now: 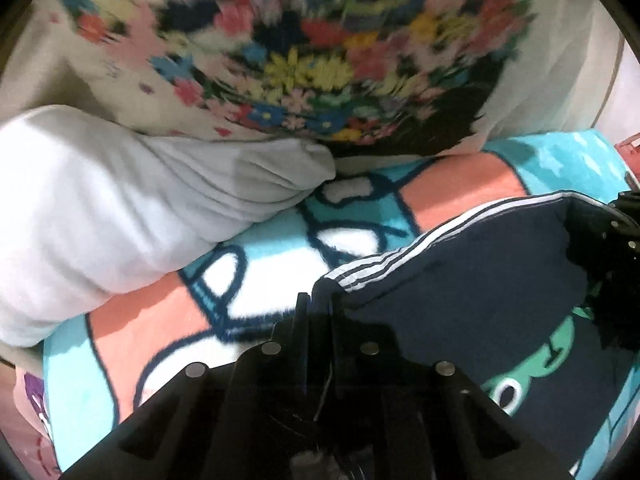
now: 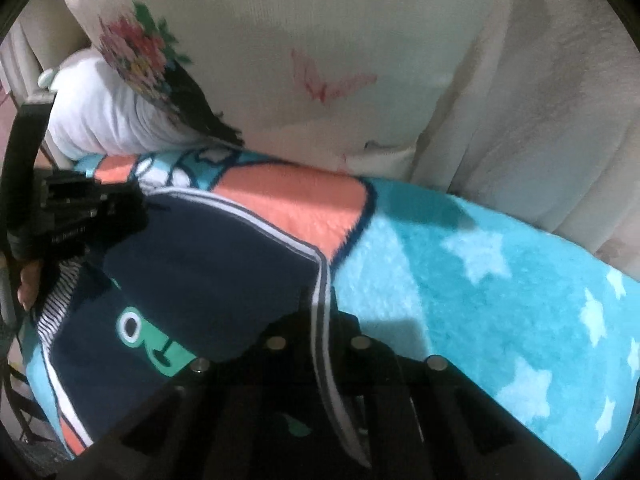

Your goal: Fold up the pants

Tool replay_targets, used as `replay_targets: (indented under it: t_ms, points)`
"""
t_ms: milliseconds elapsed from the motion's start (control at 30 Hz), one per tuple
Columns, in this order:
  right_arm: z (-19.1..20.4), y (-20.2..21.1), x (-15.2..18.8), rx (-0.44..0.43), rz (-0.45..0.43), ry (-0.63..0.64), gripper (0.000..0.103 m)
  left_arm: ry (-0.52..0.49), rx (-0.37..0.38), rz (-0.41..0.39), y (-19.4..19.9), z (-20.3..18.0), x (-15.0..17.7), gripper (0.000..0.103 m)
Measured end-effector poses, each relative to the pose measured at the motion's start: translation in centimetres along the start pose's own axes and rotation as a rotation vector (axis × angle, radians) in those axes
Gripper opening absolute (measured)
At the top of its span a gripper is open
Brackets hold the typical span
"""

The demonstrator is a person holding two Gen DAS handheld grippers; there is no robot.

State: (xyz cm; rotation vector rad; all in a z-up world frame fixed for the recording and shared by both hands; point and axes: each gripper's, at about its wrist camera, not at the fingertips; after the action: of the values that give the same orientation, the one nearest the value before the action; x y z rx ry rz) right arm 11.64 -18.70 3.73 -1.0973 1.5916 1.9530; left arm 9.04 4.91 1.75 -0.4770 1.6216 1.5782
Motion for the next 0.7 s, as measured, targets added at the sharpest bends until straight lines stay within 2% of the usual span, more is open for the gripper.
replay_targets:
  t_ms: [200,300,400,433,567,667,700]
  points:
    - [0.6,4.2,0.9,-0.011,-0.087,0.0,0.003,0.106,0.002,-0.104,6.8,0.8,1.6,0.008]
    - [1.1,6.3,2.3,-0.036,-0.116,-0.002,0.003,0.166,0.019,-0.159,11.0,1.1,3.4,0.008]
    - [1.8,7.7,3.9,-0.071,-0.122,-0.013,0.003,0.212,0.036,-0.184,13.2,0.7,6.0,0.008]
    - [2.0,8.2,4.8,-0.081,-0.122,-0.018,0.003,0.224,0.039,-0.187,13.6,-0.5,7.0,0.008]
    - [2.7,9.3,7.8,-0.095,-0.106,-0.023,0.004,0.278,0.054,-0.173,14.2,-1.4,10.3,0.008]
    - [2.5,8.8,9.9,-0.102,-0.066,-0.044,0.004,0.328,0.059,-0.125,14.0,-1.1,12.7,0.008]
    - [2.3,8.8,10.3,-0.105,-0.062,-0.058,0.008,0.337,0.063,-0.113,13.9,-1.0,13.2,0.008]
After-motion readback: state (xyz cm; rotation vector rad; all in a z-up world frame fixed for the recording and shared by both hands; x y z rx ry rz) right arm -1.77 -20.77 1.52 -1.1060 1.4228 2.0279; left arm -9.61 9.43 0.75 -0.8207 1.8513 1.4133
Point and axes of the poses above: each gripper's, at about its wrist camera, not at the fingertips, and y roughly against the way its jaws point, z to its left, x to its underside, and after that the axes turned 14 degrees about -z, right-handed
